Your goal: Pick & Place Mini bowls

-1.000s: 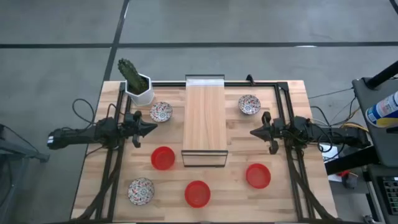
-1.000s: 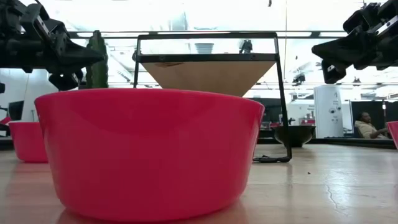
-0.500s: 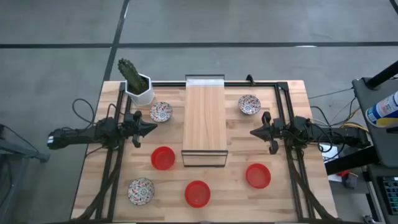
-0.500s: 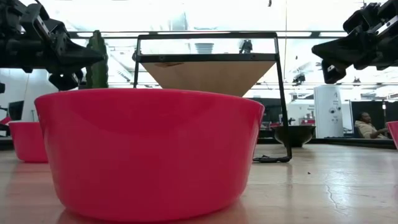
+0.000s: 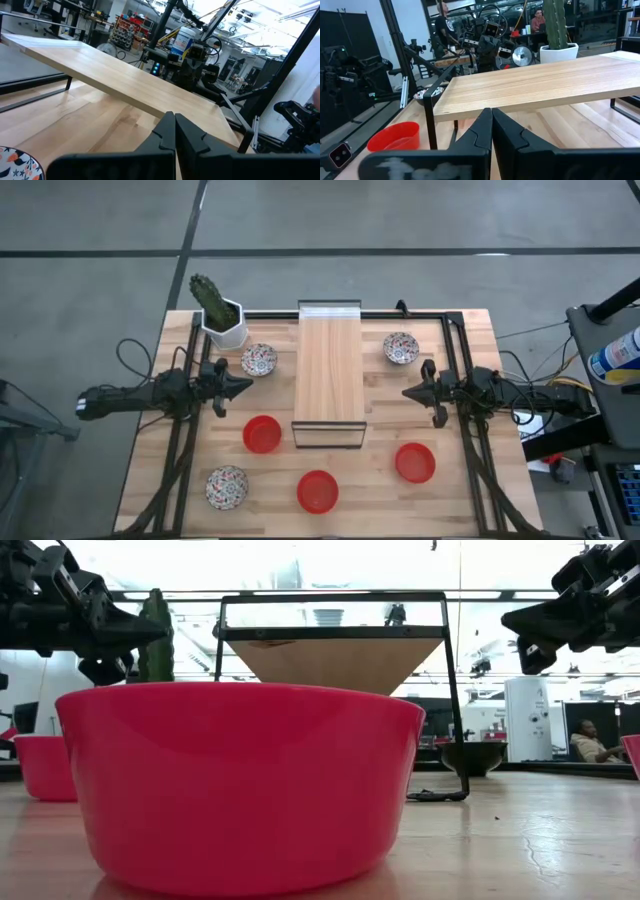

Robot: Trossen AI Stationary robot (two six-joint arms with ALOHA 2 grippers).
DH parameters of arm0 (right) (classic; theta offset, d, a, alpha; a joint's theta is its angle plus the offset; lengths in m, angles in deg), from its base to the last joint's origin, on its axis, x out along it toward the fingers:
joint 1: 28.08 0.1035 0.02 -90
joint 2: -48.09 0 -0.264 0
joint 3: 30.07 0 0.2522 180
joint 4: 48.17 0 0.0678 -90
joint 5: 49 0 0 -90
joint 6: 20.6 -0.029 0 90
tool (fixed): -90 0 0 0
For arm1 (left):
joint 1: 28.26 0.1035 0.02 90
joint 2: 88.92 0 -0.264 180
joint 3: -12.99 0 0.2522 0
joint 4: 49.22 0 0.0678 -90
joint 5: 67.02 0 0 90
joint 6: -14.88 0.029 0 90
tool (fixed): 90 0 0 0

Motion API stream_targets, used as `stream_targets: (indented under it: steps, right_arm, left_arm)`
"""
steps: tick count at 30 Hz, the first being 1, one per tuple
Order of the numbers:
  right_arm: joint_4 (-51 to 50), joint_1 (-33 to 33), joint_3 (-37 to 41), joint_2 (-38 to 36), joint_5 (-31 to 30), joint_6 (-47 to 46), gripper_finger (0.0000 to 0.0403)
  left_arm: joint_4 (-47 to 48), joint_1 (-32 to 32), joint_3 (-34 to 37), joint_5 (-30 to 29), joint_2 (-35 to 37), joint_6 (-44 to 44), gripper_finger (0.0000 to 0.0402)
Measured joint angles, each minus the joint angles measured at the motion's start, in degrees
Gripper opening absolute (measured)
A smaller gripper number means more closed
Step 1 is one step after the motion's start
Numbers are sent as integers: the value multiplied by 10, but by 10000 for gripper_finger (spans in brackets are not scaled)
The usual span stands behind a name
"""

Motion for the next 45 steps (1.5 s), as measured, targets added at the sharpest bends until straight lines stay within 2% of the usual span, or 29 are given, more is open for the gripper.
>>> stream_targets:
  steps: [19,26,29,33,36,39,45]
  right_arm:
    - [0,0,0,0,1,-9,8]
    - [4,0,0,0,4,-285,8]
    - [7,0,0,0,-1,-337,8]
    - [32,0,0,0,-55,-379,8]
    - [47,0,0,0,-90,-455,8]
    - [55,0,0,0,-113,-574,8]
    - [66,0,0,3,-120,-701,8]
  left_arm:
    - [0,0,0,0,0,0,0]
    - [0,0,0,0,0,0,0]
    - [0,0,0,0,0,0,0]
    - [0,0,0,0,0,0,0]
    - [0,0,0,0,0,0,0]
    - [0,0,0,0,0,0,0]
    - [0,0,0,0,0,0,0]
